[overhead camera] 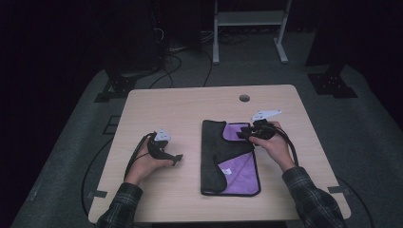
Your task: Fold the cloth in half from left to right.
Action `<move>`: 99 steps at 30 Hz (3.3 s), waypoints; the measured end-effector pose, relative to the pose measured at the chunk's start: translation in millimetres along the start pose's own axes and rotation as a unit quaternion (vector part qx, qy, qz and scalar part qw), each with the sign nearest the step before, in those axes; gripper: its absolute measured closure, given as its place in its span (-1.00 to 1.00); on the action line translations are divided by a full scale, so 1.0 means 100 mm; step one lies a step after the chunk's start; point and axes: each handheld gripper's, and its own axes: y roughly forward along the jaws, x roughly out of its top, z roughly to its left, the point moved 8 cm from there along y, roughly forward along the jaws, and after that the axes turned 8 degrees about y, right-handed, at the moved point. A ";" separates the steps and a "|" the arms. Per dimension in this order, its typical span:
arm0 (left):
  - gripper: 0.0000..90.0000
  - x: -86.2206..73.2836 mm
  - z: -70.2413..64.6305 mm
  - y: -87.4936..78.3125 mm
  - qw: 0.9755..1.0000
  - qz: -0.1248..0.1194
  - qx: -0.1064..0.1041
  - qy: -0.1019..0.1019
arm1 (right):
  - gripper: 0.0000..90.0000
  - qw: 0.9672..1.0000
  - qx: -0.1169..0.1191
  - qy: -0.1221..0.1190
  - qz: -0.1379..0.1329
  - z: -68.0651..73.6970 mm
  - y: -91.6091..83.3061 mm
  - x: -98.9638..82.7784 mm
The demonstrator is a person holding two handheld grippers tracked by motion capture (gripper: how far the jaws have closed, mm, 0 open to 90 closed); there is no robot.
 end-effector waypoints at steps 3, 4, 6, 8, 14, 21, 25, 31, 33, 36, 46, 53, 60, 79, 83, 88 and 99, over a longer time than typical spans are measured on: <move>-1.00 0.00 0.00 0.00 1.000 0.000 0.000 0.000 | 0.44 1.000 0.006 -0.005 0.006 0.06 0.10 0.02; -1.00 0.00 0.00 0.00 1.000 0.000 0.000 0.000 | 0.44 1.000 0.008 -0.008 0.007 0.08 0.13 0.03; -1.00 0.00 0.00 0.00 1.000 0.000 0.000 0.000 | 0.44 1.000 0.012 -0.011 0.010 0.12 0.19 0.04; -1.00 0.00 0.00 0.00 1.000 0.000 0.000 0.000 | 0.45 1.000 0.016 -0.014 0.011 0.16 0.24 0.06; -1.00 0.00 0.00 0.00 1.000 0.000 0.000 0.000 | 0.45 0.999 0.021 -0.021 0.026 0.23 0.41 0.05; -1.00 0.00 0.00 0.00 1.000 0.000 0.001 0.001 | 0.46 0.998 0.011 -0.030 0.046 0.22 0.58 -0.02; -1.00 0.00 0.00 0.00 1.000 0.000 0.001 0.001 | 0.51 0.998 -0.003 -0.040 0.056 0.19 0.64 -0.07; -1.00 0.00 0.00 0.00 1.000 0.000 0.002 0.000 | 0.79 0.997 -0.015 -0.047 0.054 0.18 0.64 -0.08; -1.00 0.00 0.00 0.00 1.000 0.000 0.002 0.000 | 0.84 0.998 -0.012 -0.040 0.050 0.18 0.64 -0.08; -1.00 0.00 0.00 0.00 1.000 0.000 0.002 0.000 | 0.87 0.998 -0.008 -0.034 0.046 0.17 0.61 -0.05; -1.00 0.00 0.00 0.00 1.000 0.001 0.003 -0.002 | 0.87 1.000 -0.016 -0.002 -0.008 0.02 0.32 0.16; -1.00 0.00 0.00 0.00 1.000 0.001 0.003 -0.003 | 0.87 0.999 -0.033 0.019 -0.028 -0.18 0.19 0.20; -1.00 0.00 0.00 0.00 1.000 0.001 0.003 -0.003 | 0.87 0.997 -0.058 0.044 -0.034 -0.45 0.15 0.19; -1.00 0.00 0.00 0.00 1.000 0.001 0.004 -0.004 | 0.58 0.992 -0.100 0.069 -0.026 -0.79 0.15 0.09; -1.00 0.00 0.00 0.00 1.000 0.001 0.004 -0.004 | 0.56 0.993 -0.094 0.058 -0.031 -0.70 0.02 0.12; -1.00 0.00 0.00 0.00 1.000 0.001 0.004 -0.003 | 0.52 0.995 -0.081 0.056 -0.030 -0.57 -0.10 0.07; -1.00 0.00 0.00 0.00 1.000 0.001 0.004 -0.003 | 0.49 0.998 -0.058 0.031 -0.008 -0.22 -0.15 -0.06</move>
